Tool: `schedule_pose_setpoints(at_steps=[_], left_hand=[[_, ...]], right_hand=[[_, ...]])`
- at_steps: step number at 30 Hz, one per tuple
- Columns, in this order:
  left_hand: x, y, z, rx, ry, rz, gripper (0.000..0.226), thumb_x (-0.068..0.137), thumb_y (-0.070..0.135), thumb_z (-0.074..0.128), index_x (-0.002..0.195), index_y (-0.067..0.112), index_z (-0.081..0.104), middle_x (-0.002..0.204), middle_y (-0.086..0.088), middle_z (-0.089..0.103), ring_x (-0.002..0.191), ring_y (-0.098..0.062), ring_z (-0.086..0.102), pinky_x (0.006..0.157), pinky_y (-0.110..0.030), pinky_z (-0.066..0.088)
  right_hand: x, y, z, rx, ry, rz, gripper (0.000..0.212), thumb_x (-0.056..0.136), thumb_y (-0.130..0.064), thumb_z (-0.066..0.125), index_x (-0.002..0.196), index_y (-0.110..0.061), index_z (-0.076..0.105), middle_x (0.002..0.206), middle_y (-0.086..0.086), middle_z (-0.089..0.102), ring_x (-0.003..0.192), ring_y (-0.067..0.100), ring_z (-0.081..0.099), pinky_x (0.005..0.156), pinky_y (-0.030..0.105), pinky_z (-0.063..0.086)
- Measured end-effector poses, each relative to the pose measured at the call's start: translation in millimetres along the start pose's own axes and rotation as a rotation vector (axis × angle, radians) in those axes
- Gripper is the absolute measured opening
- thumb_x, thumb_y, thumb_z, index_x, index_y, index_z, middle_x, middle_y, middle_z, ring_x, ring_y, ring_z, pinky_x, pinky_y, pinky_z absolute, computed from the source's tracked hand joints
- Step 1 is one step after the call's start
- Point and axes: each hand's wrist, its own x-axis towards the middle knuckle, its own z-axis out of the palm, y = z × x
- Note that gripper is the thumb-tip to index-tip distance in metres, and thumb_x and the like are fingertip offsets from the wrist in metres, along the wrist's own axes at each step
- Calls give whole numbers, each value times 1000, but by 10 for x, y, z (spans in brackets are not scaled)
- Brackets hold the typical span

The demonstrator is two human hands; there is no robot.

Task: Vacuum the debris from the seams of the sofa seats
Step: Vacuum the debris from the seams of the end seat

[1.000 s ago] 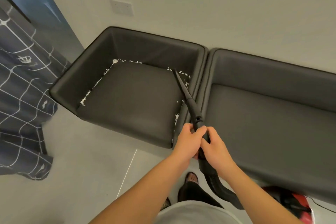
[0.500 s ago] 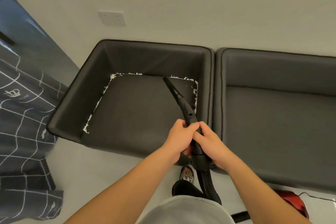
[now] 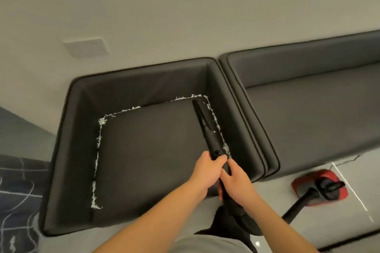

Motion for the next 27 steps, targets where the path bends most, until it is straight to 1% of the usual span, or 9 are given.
schedule_pose_setpoints(at_steps=[2, 4, 8, 11, 15, 18, 22, 24, 27], left_hand=[[-124, -169, -257, 76, -19, 7, 32, 96, 36, 60, 117, 13, 56, 112, -4, 64, 103, -21, 64, 88, -35, 53], [-337, -336, -513, 128, -49, -1, 31, 98, 33, 59, 118, 10, 54, 111, -4, 62, 104, -22, 63, 87, -35, 52], [-714, -537, -742, 223, -189, 8, 35, 98, 39, 58, 118, 10, 54, 112, -7, 65, 102, -24, 67, 89, -41, 59], [-846, -570, -771, 240, -246, 12, 34, 98, 40, 59, 118, 12, 54, 109, -7, 65, 100, -24, 68, 89, -45, 60], [-886, -718, -874, 242, -282, -86, 29, 97, 38, 57, 114, 15, 55, 109, -6, 66, 102, -24, 66, 83, -42, 61], [-936, -843, -859, 246, -308, -121, 22, 97, 35, 56, 110, 18, 55, 108, -5, 66, 104, -23, 64, 80, -38, 57], [-1033, -892, -666, 310, -350, -87, 26, 97, 36, 55, 115, 18, 55, 110, -4, 66, 103, -22, 63, 85, -42, 59], [-1061, -884, -509, 355, -373, -52, 24, 98, 37, 56, 113, 19, 55, 108, -4, 65, 99, -20, 63, 82, -40, 59], [-1084, -870, -223, 401, -393, -58, 27, 98, 39, 57, 115, 18, 55, 109, -4, 65, 98, -20, 63, 81, -38, 60]], right_hand=[[-261, -46, 364, 13, 22, 19, 15, 101, -34, 54, 99, -19, 52, 57, 5, 66, 49, 19, 65, 61, 41, 57], [-559, -100, 695, -38, 28, 48, 18, 100, -37, 55, 96, -21, 49, 55, 1, 66, 48, 16, 65, 58, 32, 53], [-1059, -210, 1003, 66, 81, 149, 23, 101, -35, 53, 96, -13, 52, 59, 9, 69, 52, 25, 67, 69, 46, 57], [-1248, -298, 1116, 257, 146, 239, 22, 104, -25, 49, 100, -4, 53, 61, 12, 67, 50, 28, 64, 58, 41, 57], [-1368, -354, 1337, 376, 140, 349, 24, 104, -25, 47, 102, -3, 54, 65, 15, 64, 50, 27, 62, 53, 34, 55], [-1412, -315, 1371, 332, 144, 396, 22, 104, -27, 48, 98, -7, 53, 65, 13, 65, 46, 22, 61, 49, 31, 53], [-1448, -202, 1225, 75, 183, 411, 14, 104, -23, 44, 100, -12, 52, 69, 7, 66, 40, 11, 58, 40, 21, 44], [-1463, -96, 1095, 28, 184, 427, 14, 103, -21, 43, 104, -11, 53, 72, 9, 68, 43, 14, 62, 44, 27, 51], [-1521, 65, 843, 17, 144, 464, 15, 102, -19, 41, 103, -10, 54, 74, 11, 70, 52, 21, 66, 67, 41, 61]])
